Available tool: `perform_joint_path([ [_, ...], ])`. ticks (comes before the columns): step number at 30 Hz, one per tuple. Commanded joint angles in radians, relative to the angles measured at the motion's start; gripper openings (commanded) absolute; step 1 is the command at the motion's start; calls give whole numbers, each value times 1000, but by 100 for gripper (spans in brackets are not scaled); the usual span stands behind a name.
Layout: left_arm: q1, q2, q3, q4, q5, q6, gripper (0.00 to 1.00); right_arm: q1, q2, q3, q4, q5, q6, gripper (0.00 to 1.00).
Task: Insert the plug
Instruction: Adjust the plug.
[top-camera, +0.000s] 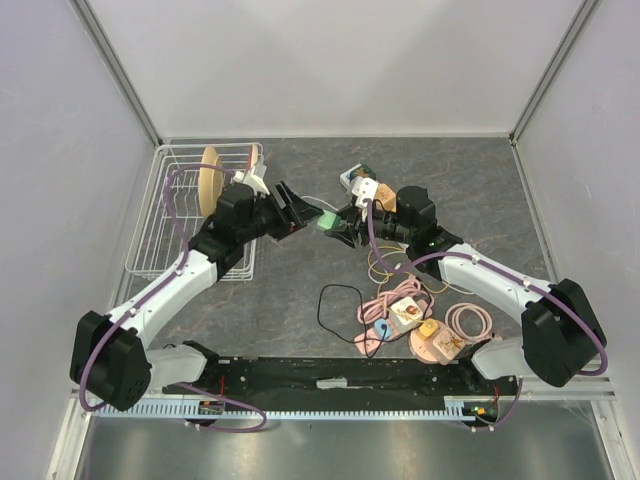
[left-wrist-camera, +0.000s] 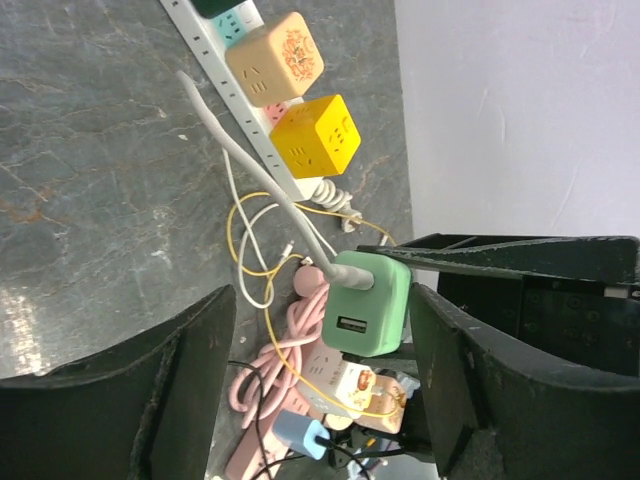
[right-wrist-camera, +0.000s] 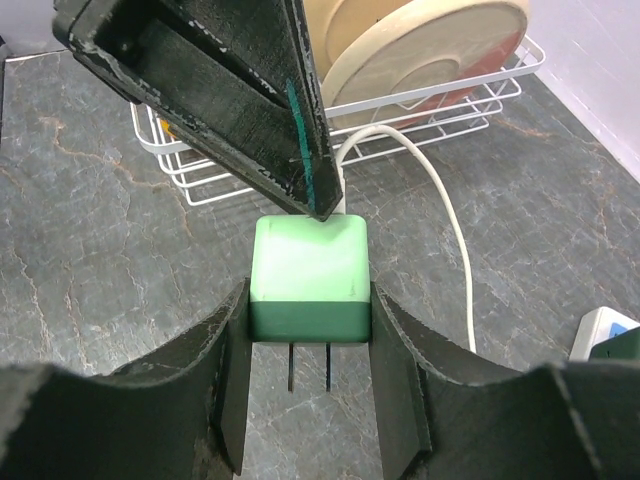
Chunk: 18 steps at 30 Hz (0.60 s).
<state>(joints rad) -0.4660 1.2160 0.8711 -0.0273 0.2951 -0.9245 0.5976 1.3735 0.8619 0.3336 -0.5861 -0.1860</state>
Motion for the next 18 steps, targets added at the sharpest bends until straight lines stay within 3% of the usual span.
perform_joint_path([
  [1, 3, 8, -37, 179, 58, -125, 73, 1, -1, -11, 79, -14, 16, 2],
  [18, 3, 60, -55, 276, 173, -186, 50, -4, 13, -17, 114, -24, 37, 2],
])
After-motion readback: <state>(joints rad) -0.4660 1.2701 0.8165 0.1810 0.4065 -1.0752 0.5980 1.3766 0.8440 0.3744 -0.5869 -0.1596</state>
